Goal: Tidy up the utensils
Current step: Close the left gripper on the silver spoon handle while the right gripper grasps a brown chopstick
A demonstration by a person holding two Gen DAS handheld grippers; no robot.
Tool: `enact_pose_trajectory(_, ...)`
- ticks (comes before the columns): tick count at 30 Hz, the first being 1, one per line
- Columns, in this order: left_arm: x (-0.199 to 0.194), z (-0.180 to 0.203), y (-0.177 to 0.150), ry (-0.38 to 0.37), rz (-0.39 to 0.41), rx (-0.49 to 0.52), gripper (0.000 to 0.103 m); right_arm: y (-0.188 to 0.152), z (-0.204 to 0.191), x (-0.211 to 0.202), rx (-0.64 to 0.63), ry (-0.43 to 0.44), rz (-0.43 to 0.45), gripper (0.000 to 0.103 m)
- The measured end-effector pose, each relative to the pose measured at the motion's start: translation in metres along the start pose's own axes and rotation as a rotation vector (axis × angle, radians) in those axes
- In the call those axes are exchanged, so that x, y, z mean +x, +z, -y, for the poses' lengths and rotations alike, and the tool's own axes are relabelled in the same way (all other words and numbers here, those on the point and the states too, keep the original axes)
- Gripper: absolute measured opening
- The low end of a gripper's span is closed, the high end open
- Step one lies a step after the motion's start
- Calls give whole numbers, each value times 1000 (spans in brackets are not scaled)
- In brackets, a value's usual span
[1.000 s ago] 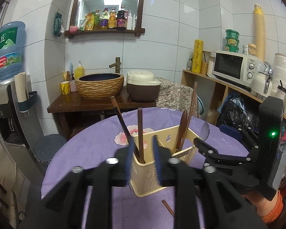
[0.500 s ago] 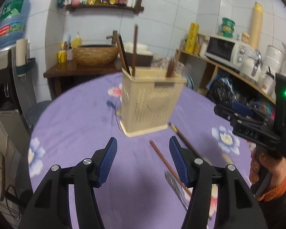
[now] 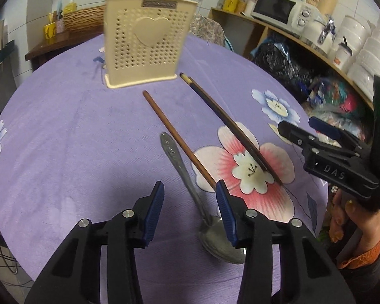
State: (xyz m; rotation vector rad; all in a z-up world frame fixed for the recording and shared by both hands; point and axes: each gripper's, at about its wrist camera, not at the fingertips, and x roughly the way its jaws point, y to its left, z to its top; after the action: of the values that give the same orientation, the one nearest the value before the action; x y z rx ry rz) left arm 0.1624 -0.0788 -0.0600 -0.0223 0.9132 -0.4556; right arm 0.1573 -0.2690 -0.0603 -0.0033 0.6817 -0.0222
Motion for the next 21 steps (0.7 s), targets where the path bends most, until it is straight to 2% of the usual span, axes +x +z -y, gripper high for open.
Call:
enact_pose_trajectory(4,13,9,-5,39,-35,30,34,-3,5,-1,27,11,-12,88)
enact_pose_trajectory(7,16,13,-7,99,-28,62,25,-4,6,-3,37,21,-11,88)
enact_pose_trajectory(11,19,14,-5,126,-27,85,12,-5,4,-1,35,22,-21,88)
enact_pose_trajectory(16,16,-2,-5,146,-20,91,8,-5,1,6,24,66,-53,88)
enact_pose_trajectory(21,6,-48,-2,154,-17,45,7,-2,-2,29,-13,107,-130,88)
